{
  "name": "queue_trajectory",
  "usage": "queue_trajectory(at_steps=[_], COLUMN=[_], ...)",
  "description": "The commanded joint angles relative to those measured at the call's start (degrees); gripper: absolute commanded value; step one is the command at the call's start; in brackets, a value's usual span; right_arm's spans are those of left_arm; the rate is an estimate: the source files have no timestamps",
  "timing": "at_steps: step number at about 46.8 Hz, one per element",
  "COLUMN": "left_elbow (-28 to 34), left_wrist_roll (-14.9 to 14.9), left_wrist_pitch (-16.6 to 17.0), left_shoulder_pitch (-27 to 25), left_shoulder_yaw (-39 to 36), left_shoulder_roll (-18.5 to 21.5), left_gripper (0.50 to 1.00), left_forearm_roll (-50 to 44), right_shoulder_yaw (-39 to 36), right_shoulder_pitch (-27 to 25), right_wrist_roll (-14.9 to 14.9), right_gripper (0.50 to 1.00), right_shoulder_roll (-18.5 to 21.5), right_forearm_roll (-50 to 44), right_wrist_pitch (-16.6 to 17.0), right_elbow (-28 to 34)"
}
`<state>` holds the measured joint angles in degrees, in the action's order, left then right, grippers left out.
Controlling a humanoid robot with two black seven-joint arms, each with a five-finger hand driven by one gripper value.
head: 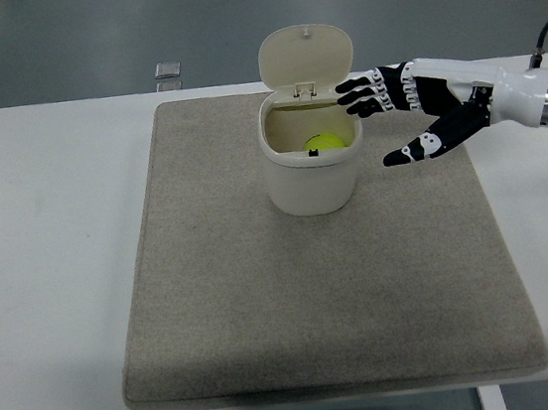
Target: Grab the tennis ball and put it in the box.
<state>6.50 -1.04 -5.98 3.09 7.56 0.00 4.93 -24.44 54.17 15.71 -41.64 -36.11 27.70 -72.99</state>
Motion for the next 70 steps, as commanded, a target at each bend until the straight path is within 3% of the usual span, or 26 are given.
queue_trajectory(at_steps=[1,4,13,31,40,46,70], left_elbow=[0.0,0.0,0.0,0.0,0.0,0.0,0.0], left_wrist_roll=[0.1,0.0,0.0,0.0,0.0,0.0,0.0], left_wrist_pitch=[0.0,0.0,0.0,0.0,0.0,-0.1,0.0], left_shoulder_pitch=[0.0,0.0,0.0,0.0,0.0,0.0,0.0], left_shoulder_yaw=[0.0,0.0,0.0,0.0,0.0,0.0,0.0], left_shoulder_roll=[0.0,0.0,0.0,0.0,0.0,0.0,0.0], left_gripper=[0.992,0.992,0.992,0.992,0.992,0.992,0.992], left_forearm_roll=[0.1,0.1,0.0,0.0,0.0,0.0,0.1], right_shoulder_yaw=[-0.1,0.0,-0.4,-0.9,-1.0,-1.0,-0.9], right_shoulder_pitch=[-1.9,-2.3,-3.7,-4.8,-4.7,-4.8,-5.0], right_wrist_roll=[-0.1,-0.4,-5.1,-5.3,-5.7,-8.0,-7.4], right_gripper=[0.913,0.913,0.913,0.911,0.911,0.911,0.913], right_shoulder_roll=[0.2,0.5,2.3,8.1,10.3,10.6,11.6], right_forearm_roll=[5.5,9.6,19.5,35.3,40.4,43.0,42.9], right_wrist_pitch=[-0.1,-0.7,-7.2,-13.9,-14.2,-14.2,-14.2], right_elbow=[1.8,3.1,7.5,15.1,18.2,19.1,19.5])
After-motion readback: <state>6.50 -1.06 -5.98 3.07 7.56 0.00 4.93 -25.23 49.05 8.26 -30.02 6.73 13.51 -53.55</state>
